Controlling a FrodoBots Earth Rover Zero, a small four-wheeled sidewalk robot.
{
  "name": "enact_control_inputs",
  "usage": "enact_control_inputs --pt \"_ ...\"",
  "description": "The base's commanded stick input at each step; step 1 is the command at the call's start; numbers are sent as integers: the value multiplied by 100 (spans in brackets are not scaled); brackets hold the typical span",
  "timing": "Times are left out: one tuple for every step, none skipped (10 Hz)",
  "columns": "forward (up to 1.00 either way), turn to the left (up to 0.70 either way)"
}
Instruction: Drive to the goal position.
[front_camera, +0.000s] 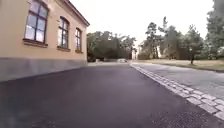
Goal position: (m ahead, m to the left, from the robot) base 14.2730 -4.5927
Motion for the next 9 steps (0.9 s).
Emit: enact_control_inputs --pt "70 0" --pt "70 0" --pt "70 0" --pt "70 0" --pt "70 0" --pt "70 0" --pt "70 0" --pt "70 0" --pt "70 0"
